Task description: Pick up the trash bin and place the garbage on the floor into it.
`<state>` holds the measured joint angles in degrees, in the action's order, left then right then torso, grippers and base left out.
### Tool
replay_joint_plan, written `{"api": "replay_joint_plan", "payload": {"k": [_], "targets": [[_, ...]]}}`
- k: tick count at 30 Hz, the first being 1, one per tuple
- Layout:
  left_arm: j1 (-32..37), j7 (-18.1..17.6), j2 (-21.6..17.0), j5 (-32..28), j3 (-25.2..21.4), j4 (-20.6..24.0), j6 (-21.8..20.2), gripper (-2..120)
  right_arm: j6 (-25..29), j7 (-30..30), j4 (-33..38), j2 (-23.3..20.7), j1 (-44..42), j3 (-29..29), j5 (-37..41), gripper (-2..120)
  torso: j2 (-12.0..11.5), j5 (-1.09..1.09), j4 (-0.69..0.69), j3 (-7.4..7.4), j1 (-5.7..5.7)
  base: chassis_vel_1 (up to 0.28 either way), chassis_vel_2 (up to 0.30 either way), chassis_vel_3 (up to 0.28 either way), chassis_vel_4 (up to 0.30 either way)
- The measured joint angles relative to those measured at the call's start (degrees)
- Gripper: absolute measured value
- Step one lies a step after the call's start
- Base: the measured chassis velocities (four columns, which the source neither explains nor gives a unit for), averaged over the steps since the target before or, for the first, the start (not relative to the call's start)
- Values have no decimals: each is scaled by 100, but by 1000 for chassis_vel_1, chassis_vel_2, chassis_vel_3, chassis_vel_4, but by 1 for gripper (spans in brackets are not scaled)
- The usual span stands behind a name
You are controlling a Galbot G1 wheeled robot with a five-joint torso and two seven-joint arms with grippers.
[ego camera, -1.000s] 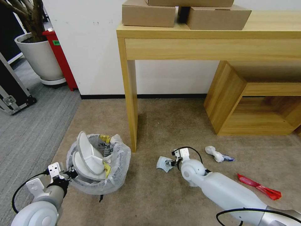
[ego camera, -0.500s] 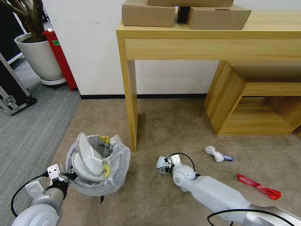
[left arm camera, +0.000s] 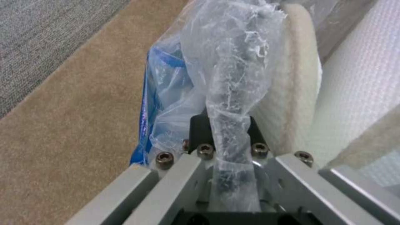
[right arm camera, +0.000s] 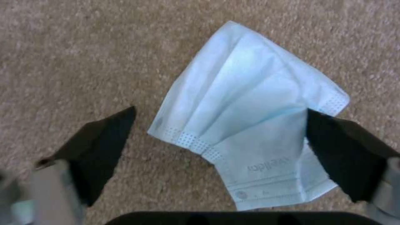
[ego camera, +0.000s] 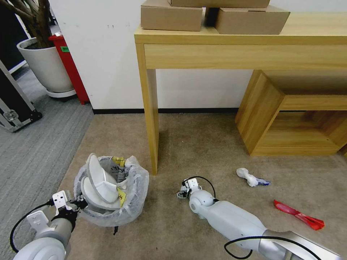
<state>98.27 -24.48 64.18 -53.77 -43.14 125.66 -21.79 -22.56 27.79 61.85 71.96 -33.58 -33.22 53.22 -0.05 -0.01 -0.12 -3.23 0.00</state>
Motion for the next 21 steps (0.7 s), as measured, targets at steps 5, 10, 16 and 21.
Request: {"api": "replay_joint_plan", "payload": {"k": [5, 10, 16, 21], "targets": [[0, 1, 6, 6, 19, -3, 12, 0, 87, -10, -111, 51, -3, 0, -71, 82, 0, 0, 0, 0, 0, 0, 0, 0, 0], [16, 2, 11, 17, 25, 4, 27, 0, 186, -40, -210, 95, -19, -3, -182, 62, 0, 0, 0, 0, 0, 0, 0, 0, 0], [20, 10, 22, 51, 43, 8, 58, 0, 305, -69, -236, 106, -48, -3, -315, 37, 0, 1, 0, 0, 0, 0, 0, 0, 0], [1, 13, 27, 58, 54, -4, 66, 0, 382, -80, -223, 81, -79, -3, -392, 24, 0, 1, 0, 0, 0, 0, 0, 0, 0]]}}
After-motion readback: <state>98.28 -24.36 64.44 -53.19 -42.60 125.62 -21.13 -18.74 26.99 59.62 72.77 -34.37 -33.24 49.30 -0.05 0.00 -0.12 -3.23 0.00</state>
